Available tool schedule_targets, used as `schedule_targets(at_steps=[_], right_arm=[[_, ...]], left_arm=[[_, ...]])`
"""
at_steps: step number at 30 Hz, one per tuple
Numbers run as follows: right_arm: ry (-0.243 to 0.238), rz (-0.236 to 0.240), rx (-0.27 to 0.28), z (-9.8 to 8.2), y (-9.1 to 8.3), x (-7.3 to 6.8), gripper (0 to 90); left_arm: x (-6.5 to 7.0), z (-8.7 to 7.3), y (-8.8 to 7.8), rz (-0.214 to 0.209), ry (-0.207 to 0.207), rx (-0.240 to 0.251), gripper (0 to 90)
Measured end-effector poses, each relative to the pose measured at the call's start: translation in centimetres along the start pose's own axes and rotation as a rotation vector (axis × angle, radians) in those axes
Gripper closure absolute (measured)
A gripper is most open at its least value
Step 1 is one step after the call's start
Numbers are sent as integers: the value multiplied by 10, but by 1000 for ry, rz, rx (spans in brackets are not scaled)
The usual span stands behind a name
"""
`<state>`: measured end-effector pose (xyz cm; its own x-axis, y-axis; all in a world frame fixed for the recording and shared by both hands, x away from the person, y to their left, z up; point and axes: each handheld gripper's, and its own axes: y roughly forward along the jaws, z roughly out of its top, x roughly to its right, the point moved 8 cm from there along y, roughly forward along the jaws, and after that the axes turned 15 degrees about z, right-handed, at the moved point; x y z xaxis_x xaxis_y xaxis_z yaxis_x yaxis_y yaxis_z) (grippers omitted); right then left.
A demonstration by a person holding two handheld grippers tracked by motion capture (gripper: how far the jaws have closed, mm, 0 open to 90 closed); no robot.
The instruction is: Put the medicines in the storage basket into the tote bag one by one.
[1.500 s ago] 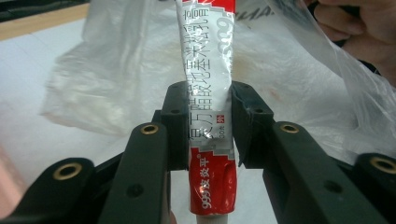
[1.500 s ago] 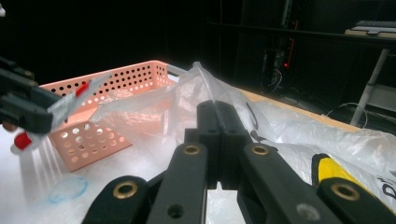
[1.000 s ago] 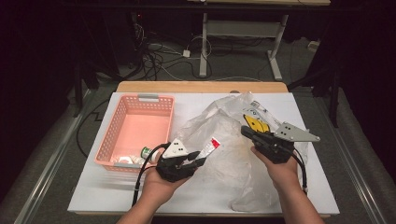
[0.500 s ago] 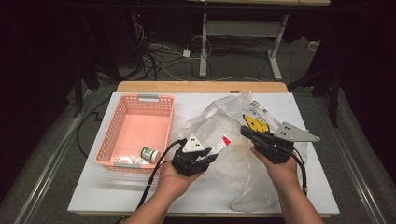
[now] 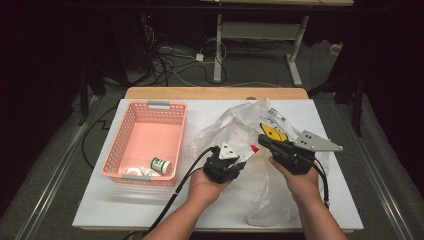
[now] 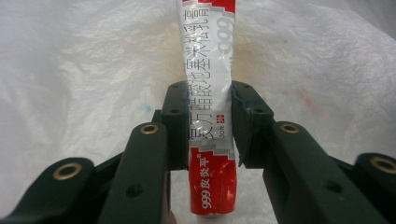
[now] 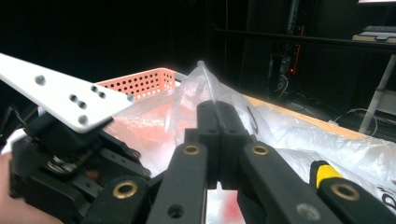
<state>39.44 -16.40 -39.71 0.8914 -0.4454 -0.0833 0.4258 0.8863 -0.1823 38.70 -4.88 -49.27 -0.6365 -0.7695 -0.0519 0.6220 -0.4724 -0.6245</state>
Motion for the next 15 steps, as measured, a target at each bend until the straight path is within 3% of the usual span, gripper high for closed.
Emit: schedule_targets(at_steps=[7,9,15], right_arm=[[2,-5,6,1,-2,1,900],[2,-7,6,1,-2,2,900],[6,-6,7,1,-3,2,900]], left_arm=[[4,-2,18,-1,14,-28,677],[5,-2,24,-8,-5,-39,677],[4,0,40,18,7,-65,677]])
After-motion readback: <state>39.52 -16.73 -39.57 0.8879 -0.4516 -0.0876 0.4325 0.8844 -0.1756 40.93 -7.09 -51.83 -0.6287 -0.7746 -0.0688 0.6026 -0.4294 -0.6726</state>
